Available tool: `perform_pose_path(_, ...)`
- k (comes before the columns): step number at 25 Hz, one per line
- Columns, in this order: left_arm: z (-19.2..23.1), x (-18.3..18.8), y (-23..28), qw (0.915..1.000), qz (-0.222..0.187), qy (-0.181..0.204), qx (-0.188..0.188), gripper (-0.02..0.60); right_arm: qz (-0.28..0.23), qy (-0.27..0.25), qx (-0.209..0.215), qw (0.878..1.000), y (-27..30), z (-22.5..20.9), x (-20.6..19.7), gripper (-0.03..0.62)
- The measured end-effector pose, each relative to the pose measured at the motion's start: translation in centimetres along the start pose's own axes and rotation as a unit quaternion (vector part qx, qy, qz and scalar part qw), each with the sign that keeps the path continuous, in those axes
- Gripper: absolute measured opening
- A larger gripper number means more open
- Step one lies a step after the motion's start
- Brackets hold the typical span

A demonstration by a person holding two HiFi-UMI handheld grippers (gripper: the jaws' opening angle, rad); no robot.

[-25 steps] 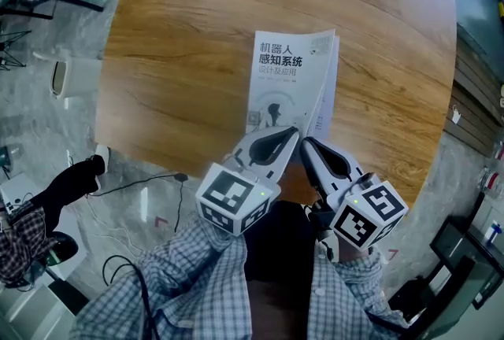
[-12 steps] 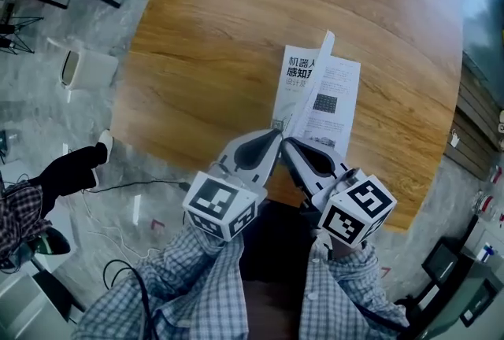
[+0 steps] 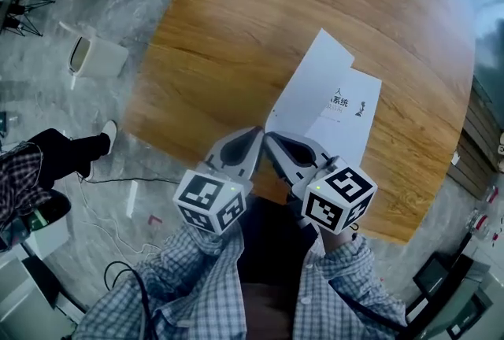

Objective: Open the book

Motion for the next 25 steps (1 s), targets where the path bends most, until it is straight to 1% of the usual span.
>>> perform_pose_path(6,3.7,0.4,-0.9,0.9993,0.001,-0.011,0.036,0.008,0.025,0.000,0.025,0.999,4.2,0.3,0.0,0.018)
perform_pose_path(12,6.9,0.2,-1.0,0.9979,0.002,-0.025,0.059,0.008,0.053,0.005,0.036,0.998,7.4,0.0,-1.1,0.018)
perform_pose_path(16,8.8,-0.5,-0.7,0.9967,0.006,-0.039,0.071,0.008,0.074,0.011,0.035,0.997,9.1,-0.7,-2.4,0.018)
perform_pose_path(18,9.8,-0.7,-0.7,0.9952,0.003,-0.048,0.085,0.008,0.089,0.009,0.032,0.995,10.0,-1.2,-3.1,0.018)
perform_pose_path(21,10.9,-0.8,-1.3,0.9930,-0.001,-0.051,0.107,0.008,0.105,0.015,0.027,0.994,11.0,-1.9,-3.9,0.020)
perform_pose_path(25,11.7,-0.7,-2.1,0.9916,-0.005,-0.053,0.118,0.008,0.115,0.025,0.018,0.993,11.9,-2.6,-4.7,0.020)
Point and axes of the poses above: the fingertips, and each gripper's own axes: y forward along the fingers, z to its left, x out of its top, the point moved 7 cm from there along -y, backward along the fingers, and after that the axes turned 2 degrees about x, right-handed, at the moved point
